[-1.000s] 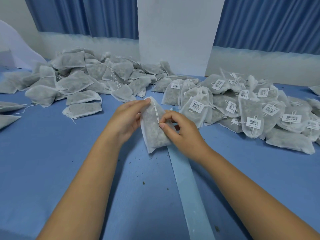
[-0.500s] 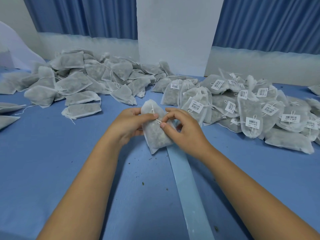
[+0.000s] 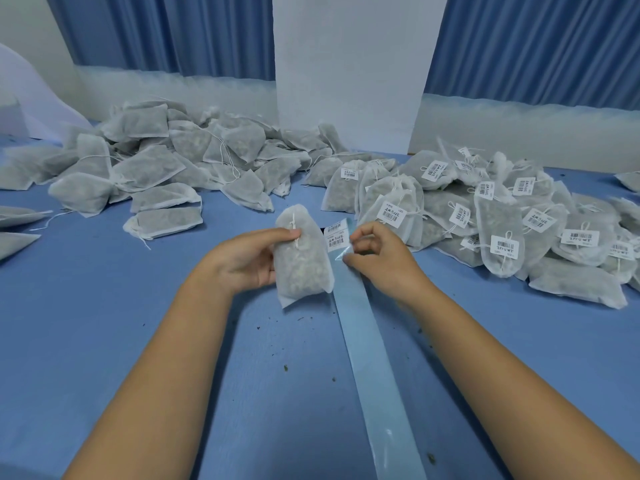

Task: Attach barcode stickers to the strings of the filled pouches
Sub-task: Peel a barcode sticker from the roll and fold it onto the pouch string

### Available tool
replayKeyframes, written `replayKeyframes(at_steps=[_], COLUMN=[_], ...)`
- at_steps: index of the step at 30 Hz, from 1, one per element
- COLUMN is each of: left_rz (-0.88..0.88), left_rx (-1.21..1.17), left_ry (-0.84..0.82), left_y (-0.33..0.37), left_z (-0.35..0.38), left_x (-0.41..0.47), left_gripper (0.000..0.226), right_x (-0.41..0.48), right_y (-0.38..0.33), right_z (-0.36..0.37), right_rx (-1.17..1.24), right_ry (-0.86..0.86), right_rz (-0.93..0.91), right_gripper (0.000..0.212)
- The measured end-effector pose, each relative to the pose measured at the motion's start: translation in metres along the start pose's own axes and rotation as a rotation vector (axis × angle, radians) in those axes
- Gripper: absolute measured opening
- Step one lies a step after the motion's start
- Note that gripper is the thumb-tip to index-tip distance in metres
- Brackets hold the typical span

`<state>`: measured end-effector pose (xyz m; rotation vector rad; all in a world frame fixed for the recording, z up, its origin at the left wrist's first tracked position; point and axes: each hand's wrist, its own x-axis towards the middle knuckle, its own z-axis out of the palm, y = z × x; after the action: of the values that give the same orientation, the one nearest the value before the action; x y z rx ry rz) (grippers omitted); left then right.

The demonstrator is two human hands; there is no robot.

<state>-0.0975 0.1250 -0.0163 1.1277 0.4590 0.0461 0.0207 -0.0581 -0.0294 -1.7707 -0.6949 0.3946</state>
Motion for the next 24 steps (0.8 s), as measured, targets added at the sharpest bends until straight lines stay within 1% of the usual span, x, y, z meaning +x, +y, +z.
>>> replayKeyframes(at_steps=[3,4,7,10,11,12,14,15,16,18,22,24], left_rz=[-0.044,-0.046,-0.035,-0.029,-0.031,-0.035,-0.021,0.002,0.027,0.050,0.072,0.085], left_rx=[-0.104,-0.113,-0.089,-0.126,-0.138,-0.123,0.021,0.124,0.211,0.295,0.369,0.394], left_ry=[-0.083,-0.091,-0.086,-0.086,-0.097,-0.115,-0.141,-0.131,-0.123,-0.144,-0.188,-0.207], left_y=[-0.0031,-0.0040,-0.0054,-0.0086,-0.0093,-0.0096,-0.0103,-0.0104,-0.0106,-0.0106,-0.0087,-0.0080], left_z=[0.0026,0.0029,0.0025,-0.0011,-0.0026,-0.0037,-0.0036,-0.0023,-0.0009,0.0015,0.0026,0.0018], left_x=[0.0014,0.0020,0.0045,0.0069,0.0075,0.0078,0.0065,0.0053,0.0049,0.0044,0.0016,0.0012], left_gripper=[0.031,0.035,0.057,0.063,0.060,0.051,0.024,0.015,0.011,0.011,0.010,0.011], right_x=[-0.0021,-0.0031,-0.0044,-0.0031,-0.0024,-0.0015,-0.0003,-0.0003,-0.0004,-0.0012,-0.0021,-0.0023], right_y=[-0.0021,-0.0024,-0.0029,-0.0032,-0.0031,-0.0029,-0.0024,-0.0020,-0.0014,-0.0003,0.0015,0.0019], right_z=[-0.0013,-0.0012,-0.0010,-0.0009,-0.0012,-0.0013,-0.0010,-0.0009,-0.0008,-0.0016,-0.0028,-0.0041], right_rx=[0.008,0.013,0.030,0.105,0.125,0.133,0.123,0.103,0.063,-0.074,-0.319,-0.443], right_ry=[-0.105,-0.141,-0.210,-0.197,-0.180,-0.163,-0.138,-0.127,-0.109,-0.049,0.066,0.113], right_rz=[-0.044,-0.056,-0.077,-0.094,-0.093,-0.088,-0.067,-0.058,-0.062,-0.130,-0.361,-0.453], right_gripper=[0.034,0.037,0.043,0.044,0.043,0.042,0.039,0.036,0.032,0.024,0.023,0.017])
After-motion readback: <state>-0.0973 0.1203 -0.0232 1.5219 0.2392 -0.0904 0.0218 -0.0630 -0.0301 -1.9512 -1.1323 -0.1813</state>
